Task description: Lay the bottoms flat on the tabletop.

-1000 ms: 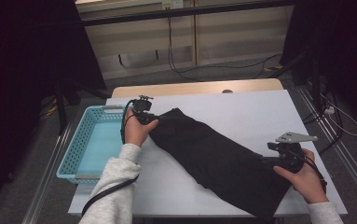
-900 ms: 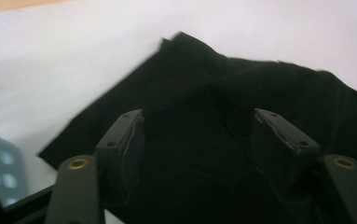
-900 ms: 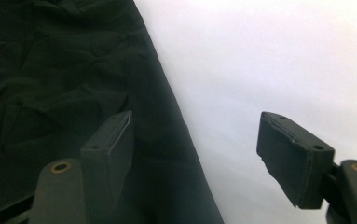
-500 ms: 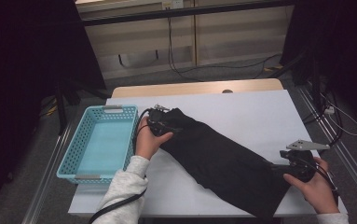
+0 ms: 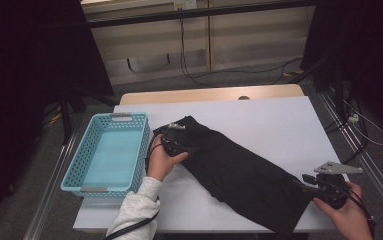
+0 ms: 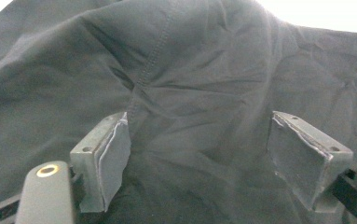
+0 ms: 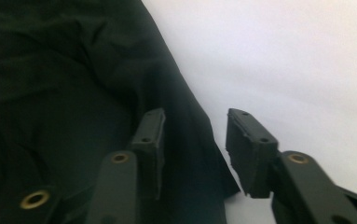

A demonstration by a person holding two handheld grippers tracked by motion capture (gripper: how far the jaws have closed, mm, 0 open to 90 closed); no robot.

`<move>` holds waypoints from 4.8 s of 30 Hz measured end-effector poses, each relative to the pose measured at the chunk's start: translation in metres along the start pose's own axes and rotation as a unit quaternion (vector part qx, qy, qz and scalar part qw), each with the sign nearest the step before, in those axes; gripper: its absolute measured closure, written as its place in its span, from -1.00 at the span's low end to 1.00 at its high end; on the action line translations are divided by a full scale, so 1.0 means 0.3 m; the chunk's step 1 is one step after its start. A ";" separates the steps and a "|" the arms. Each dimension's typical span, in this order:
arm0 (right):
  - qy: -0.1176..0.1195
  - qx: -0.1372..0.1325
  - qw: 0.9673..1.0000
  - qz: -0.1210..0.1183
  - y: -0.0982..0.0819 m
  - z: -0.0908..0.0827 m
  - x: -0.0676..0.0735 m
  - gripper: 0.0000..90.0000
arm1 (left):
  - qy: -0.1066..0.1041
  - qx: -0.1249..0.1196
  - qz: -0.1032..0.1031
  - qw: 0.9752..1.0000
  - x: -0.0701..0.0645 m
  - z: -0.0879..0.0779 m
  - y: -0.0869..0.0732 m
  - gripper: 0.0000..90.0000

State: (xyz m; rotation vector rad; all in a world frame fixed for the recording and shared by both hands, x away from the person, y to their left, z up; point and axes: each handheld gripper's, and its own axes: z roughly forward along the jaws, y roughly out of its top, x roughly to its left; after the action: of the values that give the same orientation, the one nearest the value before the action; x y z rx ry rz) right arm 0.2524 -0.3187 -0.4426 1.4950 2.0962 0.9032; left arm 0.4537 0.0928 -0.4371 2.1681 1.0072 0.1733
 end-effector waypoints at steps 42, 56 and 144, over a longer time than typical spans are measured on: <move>0.013 0.023 1.000 0.009 -0.013 0.041 0.002 0.76 | 0.009 -0.014 -0.001 1.000 0.011 -0.010 -0.004 -0.52; -0.006 0.022 0.999 0.032 -0.021 -0.021 -0.096 0.92 | 0.022 -0.021 -0.013 0.999 0.047 -0.036 -0.007 -0.53; 0.062 -0.045 0.997 -0.025 0.109 0.086 0.062 -0.57 | 0.017 0.072 -0.097 0.993 0.162 0.058 0.097 0.87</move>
State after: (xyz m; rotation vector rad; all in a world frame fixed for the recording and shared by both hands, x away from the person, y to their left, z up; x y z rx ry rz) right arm 0.2851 -0.2874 -0.4370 1.3673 2.1393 1.0825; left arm 0.5117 0.1049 -0.4388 2.1847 1.2767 0.0481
